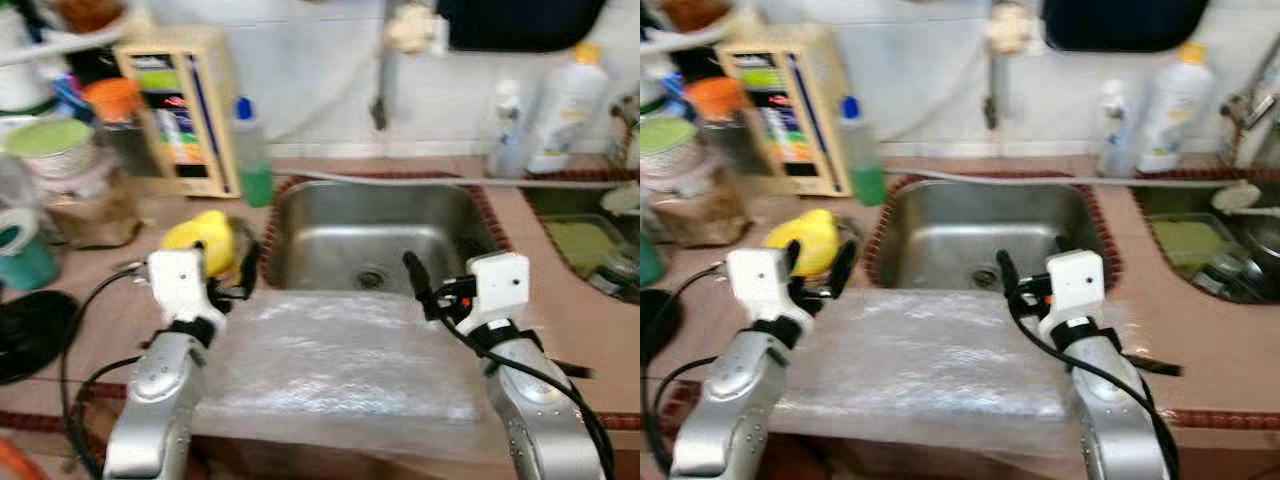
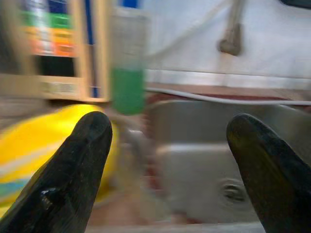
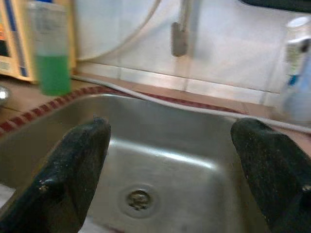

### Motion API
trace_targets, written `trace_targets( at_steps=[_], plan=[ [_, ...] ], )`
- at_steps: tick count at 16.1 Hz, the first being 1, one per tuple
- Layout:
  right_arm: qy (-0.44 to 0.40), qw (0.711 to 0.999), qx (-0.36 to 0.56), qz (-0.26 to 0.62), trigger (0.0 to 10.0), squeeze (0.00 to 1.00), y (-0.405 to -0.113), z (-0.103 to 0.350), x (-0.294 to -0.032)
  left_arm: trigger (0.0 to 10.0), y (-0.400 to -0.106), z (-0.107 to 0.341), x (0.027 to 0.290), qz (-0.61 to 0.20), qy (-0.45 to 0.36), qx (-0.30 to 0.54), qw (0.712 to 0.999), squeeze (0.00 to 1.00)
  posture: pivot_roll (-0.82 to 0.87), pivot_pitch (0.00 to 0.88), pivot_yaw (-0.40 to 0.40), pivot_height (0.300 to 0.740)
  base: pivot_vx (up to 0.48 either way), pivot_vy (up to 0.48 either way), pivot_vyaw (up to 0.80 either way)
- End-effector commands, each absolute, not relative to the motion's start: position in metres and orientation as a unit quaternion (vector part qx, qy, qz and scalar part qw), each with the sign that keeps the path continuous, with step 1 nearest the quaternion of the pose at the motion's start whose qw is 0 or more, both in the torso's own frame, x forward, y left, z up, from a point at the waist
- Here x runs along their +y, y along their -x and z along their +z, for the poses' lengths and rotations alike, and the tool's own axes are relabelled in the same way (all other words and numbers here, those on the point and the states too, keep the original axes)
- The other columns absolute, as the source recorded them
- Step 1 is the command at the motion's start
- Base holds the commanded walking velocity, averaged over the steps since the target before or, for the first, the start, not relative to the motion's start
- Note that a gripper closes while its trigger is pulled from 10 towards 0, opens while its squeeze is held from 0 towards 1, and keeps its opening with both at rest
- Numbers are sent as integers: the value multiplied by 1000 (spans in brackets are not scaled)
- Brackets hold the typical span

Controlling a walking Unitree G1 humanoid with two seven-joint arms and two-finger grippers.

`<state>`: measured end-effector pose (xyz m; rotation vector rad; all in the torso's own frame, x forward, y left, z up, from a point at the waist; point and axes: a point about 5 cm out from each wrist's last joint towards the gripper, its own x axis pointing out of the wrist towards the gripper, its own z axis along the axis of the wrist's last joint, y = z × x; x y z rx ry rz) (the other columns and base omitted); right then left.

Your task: Kitchen organization

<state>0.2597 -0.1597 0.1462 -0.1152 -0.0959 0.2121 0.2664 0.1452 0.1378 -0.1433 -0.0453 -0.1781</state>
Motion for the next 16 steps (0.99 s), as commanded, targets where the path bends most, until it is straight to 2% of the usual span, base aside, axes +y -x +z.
trace_targets(
  at_steps=[1, 5, 10, 15, 16],
  plan=[
    [54, 991, -52, 110, 10000, 0, -260, 149, -157, 10000, -266, 138, 153, -73, 66, -20, 995, 0, 35, 0, 67, 740, 0, 0, 0],
    [52, 991, -51, 115, 10000, 0, -259, 148, -156, 10000, -266, 140, 157, -56, 62, -29, 996, 0, 35, 0, 70, 740, 0, 0, 0],
    [27, 987, -56, 150, 10000, 0, -258, 153, -144, 10000, -270, 137, 176, 3, 23, -24, 999, 0, 36, 0, 71, 740, 0, 0, 0],
    [18, 982, -54, 181, 10000, 0, -255, 154, -137, 10000, -272, 134, 179, 11, 48, -21, 999, 0, 41, 0, 65, 740, 0, 0, 0],
    [14, 974, -51, 222, 10000, 0, -250, 154, -127, 10000, -274, 132, 179, 16, 93, -20, 995, 0, 38, 0, 63, 740, 0, 0, 0]
  ],
)
